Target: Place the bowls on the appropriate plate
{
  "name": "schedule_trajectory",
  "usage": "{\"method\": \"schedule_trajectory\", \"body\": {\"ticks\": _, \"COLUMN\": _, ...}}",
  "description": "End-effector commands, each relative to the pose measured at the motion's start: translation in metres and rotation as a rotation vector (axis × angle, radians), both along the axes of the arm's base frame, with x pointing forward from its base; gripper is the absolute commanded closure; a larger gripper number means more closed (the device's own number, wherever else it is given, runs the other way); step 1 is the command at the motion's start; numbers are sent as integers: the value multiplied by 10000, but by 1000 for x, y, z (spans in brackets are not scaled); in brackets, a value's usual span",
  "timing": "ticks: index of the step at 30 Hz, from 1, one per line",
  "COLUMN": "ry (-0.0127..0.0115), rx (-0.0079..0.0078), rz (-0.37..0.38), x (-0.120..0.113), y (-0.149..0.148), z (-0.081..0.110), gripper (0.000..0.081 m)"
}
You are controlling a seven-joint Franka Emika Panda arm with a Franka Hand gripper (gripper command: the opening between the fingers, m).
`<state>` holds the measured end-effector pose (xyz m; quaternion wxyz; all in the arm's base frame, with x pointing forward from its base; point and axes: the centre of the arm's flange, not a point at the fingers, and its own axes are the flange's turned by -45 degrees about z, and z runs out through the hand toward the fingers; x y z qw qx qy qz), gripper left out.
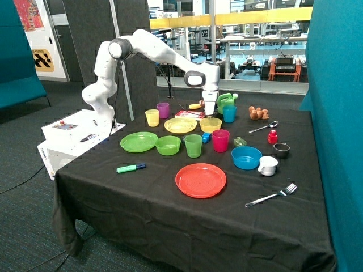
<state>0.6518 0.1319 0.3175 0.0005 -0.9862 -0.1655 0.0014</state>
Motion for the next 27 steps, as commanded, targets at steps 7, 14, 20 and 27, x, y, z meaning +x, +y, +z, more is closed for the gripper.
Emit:
{"method": "schedule_trajectory", "body": {"ticks": 7, "ry": -29, "rx": -5, "rz": -117, "x": -1, "y": 2, "z": -14, "gripper": 468}}
{"method": "schedule_trajectory", "body": {"ticks": 14, "ry": -29, "rx": -6, "rz": -260, "x": 1, "y": 0, "z": -18, "gripper": 515}}
{"method": "schedule_trajectory", "body": {"ticks": 20, "ry": -28, "rx": -6, "rz": -384, "x": 2, "y": -3, "z": -17, "gripper": 790}}
{"method": "schedule_trajectory", "body": {"ticks": 27, "ry": -28, "rx": -6, "rz": -420, "x": 4, "y": -4, "z": -13, "gripper": 808}}
